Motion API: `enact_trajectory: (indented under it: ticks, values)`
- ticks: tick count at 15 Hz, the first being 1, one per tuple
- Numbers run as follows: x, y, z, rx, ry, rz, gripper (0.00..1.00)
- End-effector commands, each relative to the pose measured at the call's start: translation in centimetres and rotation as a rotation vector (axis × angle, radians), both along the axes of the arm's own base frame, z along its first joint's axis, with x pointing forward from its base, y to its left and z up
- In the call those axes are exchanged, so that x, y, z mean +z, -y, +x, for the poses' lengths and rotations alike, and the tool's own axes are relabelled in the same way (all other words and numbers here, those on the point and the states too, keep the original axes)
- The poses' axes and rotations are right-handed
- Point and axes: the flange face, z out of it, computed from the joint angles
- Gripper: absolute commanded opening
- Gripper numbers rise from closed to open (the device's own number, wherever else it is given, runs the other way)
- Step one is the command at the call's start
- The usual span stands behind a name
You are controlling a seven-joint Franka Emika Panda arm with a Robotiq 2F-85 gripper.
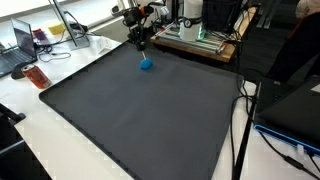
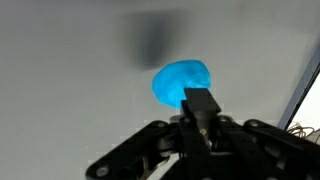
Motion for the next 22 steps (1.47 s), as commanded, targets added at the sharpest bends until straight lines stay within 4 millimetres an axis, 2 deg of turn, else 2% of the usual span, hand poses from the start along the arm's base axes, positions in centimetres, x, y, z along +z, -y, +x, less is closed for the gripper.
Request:
enact_trajectory:
  ticks: [1, 8, 10, 11, 12, 13, 14, 15, 16, 17, 20, 21, 22]
  values:
    - [1.7, 0.1, -0.8, 0.014, 0.021, 0.009, 0.03]
    - [5.0, -1.2, 0.6, 0.058, 0.031, -0.079, 0.03]
    - [6.3, -3.2, 1.6, 0.178, 0.016, -0.088, 0.03]
    - [6.7, -3.6, 2.6, 0.112, 0.007, -0.165, 0.03]
    - [7.8, -5.1, 2.9, 0.235, 0.0, -0.118, 0.03]
    - [8.3, -5.6, 4.2, 0.16, -0.002, -0.2, 0.03]
    - [9.4, -7.1, 4.8, 0.261, -0.004, -0.169, 0.03]
    - [10.0, -7.6, 6.1, 0.199, 0.001, -0.235, 0.03]
    - [11.1, -9.0, 6.8, 0.292, 0.001, -0.196, 0.03]
    - [11.5, -9.4, 8.0, 0.217, 0.004, -0.262, 0.03]
    - [13.8, -11.0, 10.1, 0.239, 0.004, -0.293, 0.03]
    - [14.2, -10.9, 11.0, 0.18, 0.01, -0.34, 0.03]
    - [14.7, -11.3, 11.3, 0.223, 0.002, -0.308, 0.03]
